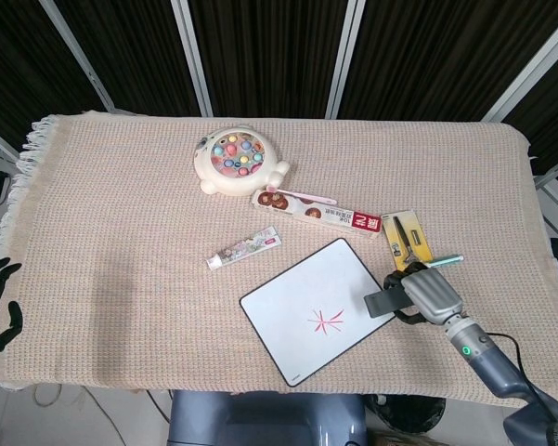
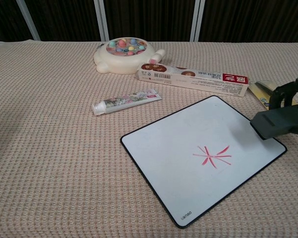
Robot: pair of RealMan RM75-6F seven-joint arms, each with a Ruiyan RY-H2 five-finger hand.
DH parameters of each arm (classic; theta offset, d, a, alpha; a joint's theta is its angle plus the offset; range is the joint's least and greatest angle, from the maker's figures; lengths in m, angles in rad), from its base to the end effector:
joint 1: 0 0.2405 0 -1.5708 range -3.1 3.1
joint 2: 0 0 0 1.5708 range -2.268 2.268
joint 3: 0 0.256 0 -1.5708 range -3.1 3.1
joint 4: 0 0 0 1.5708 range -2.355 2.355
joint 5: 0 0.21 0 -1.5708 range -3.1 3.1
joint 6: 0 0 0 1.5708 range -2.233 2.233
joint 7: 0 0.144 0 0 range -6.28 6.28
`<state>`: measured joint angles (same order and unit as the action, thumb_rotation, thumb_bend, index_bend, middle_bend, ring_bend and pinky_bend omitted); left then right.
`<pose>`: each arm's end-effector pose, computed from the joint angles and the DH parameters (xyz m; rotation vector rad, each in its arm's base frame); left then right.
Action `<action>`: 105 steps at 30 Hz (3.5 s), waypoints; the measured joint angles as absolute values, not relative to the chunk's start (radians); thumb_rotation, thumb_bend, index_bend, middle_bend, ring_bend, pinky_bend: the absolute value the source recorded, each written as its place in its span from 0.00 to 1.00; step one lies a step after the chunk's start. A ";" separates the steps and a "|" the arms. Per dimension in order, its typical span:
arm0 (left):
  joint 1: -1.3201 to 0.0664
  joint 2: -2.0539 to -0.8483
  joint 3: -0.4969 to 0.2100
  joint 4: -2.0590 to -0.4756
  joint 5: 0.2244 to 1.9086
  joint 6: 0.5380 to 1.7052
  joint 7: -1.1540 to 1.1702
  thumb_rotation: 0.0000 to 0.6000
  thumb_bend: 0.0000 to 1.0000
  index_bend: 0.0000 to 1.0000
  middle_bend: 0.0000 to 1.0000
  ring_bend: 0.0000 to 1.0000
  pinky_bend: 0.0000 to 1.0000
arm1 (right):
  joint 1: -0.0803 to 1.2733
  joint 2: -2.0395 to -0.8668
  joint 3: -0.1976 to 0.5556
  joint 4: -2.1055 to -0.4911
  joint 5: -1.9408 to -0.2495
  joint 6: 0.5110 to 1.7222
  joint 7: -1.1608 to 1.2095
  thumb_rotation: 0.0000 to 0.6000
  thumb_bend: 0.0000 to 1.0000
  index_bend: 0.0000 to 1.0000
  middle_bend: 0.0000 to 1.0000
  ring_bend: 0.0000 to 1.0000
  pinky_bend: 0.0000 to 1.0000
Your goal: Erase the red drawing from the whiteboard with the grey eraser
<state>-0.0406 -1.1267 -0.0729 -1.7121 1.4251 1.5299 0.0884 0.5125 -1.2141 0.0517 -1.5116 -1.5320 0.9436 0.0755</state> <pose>-0.3041 0.1702 0.1605 -1.2615 -0.9309 -0.8872 -0.2499 -0.2915 0.0683 1.9484 -0.9991 0.8270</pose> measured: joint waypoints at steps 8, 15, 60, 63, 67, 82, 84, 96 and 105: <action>-0.040 -1.122 -0.072 -1.714 1.424 1.527 0.081 1.00 0.64 0.17 0.09 0.02 0.00 | 0.579 -1.285 0.090 -1.561 -1.427 0.864 -0.076 1.00 0.43 0.50 0.47 0.42 0.29; -0.040 -1.118 -0.073 -1.714 1.425 1.527 0.074 1.00 0.64 0.17 0.09 0.02 0.00 | 0.620 -1.394 0.107 -1.569 -1.323 0.843 -0.224 1.00 0.43 0.50 0.47 0.42 0.32; -0.041 -1.116 -0.070 -1.711 1.434 1.529 0.078 1.00 0.64 0.17 0.09 0.02 0.00 | 0.594 -1.422 -0.011 -1.587 -1.302 0.906 -0.304 1.00 0.43 0.50 0.47 0.42 0.32; -0.041 -1.117 -0.070 -1.711 1.435 1.530 0.077 1.00 0.64 0.17 0.09 0.02 0.00 | 0.597 -1.430 0.003 -1.564 -1.296 0.903 -0.284 1.00 0.43 0.50 0.47 0.42 0.32; -0.040 -1.117 -0.070 -1.710 1.437 1.532 0.077 1.00 0.64 0.17 0.09 0.02 0.00 | 0.604 -1.443 0.017 -1.540 -1.289 0.896 -0.272 1.00 0.43 0.50 0.47 0.42 0.32; -0.041 -1.114 -0.072 -1.708 1.432 1.529 0.076 1.00 0.64 0.17 0.09 0.02 0.00 | 0.619 -1.444 0.050 -1.559 -1.290 0.918 -0.284 1.00 0.43 0.50 0.47 0.42 0.32; -0.042 -1.112 -0.075 -1.707 1.429 1.528 0.073 1.00 0.64 0.17 0.09 0.02 0.00 | 0.615 -1.421 0.061 -1.572 -1.281 0.927 -0.271 1.00 0.43 0.50 0.47 0.42 0.32; -0.045 -1.115 -0.073 -1.709 1.434 1.528 0.088 1.00 0.64 0.17 0.09 0.02 0.00 | 0.569 -1.203 0.068 -1.581 -1.325 0.941 -0.059 1.00 0.43 0.50 0.47 0.41 0.32; -0.046 -1.126 -0.070 -1.708 1.439 1.529 0.103 1.00 0.64 0.17 0.09 0.02 0.00 | 0.516 -1.166 0.007 -1.500 -1.362 0.936 0.011 1.00 0.42 0.50 0.45 0.39 0.30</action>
<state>-0.0462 -1.1259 -0.0700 -1.7077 1.4390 1.5290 0.1030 0.5161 -1.1655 0.0075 -1.5002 -1.3625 0.9361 0.0114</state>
